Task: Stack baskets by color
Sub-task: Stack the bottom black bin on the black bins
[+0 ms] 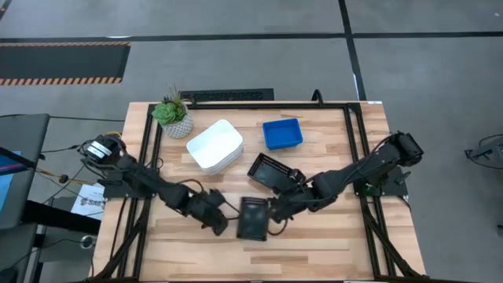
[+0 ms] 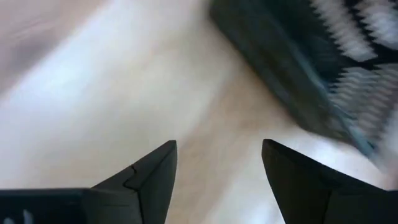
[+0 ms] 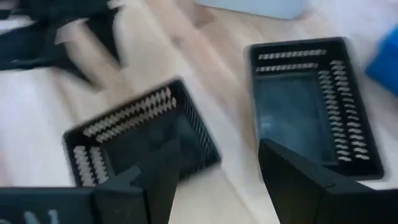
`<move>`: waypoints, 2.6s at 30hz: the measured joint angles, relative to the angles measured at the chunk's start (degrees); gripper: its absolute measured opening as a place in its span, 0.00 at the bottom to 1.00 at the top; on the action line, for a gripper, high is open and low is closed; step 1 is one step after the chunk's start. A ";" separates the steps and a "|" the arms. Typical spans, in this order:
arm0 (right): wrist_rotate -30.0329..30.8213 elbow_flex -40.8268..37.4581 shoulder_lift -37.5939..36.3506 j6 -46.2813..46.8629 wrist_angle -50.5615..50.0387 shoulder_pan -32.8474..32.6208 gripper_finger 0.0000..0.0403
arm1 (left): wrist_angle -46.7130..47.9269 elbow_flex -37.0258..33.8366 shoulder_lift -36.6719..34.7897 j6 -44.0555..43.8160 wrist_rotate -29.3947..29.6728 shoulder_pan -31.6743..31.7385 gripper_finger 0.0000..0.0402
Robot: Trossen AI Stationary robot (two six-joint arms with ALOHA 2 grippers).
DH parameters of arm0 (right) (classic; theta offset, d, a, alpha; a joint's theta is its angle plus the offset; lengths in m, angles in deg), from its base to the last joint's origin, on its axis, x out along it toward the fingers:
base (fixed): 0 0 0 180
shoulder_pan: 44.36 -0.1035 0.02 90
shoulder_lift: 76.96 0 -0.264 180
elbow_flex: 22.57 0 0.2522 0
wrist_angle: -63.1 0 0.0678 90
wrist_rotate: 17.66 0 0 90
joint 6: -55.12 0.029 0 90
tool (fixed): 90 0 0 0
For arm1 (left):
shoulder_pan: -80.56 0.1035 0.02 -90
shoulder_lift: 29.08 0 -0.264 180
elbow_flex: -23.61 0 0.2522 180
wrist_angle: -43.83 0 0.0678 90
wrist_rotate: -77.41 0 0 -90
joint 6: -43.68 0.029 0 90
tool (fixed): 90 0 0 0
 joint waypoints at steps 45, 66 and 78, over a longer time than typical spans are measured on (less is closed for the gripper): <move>-9.37 0.13 17.09 26.40 2.32 -3.27 0.06 | -1.28 0.02 -3.48 17.13 -0.28 5.28 0.56; -7.90 14.19 11.94 -1.88 -19.06 2.67 0.01 | 3.66 0.06 -6.80 16.24 -5.53 5.19 0.56; -6.23 11.55 -6.02 -24.32 -16.80 16.22 0.01 | 9.58 0.04 -29.14 18.76 9.86 1.67 0.56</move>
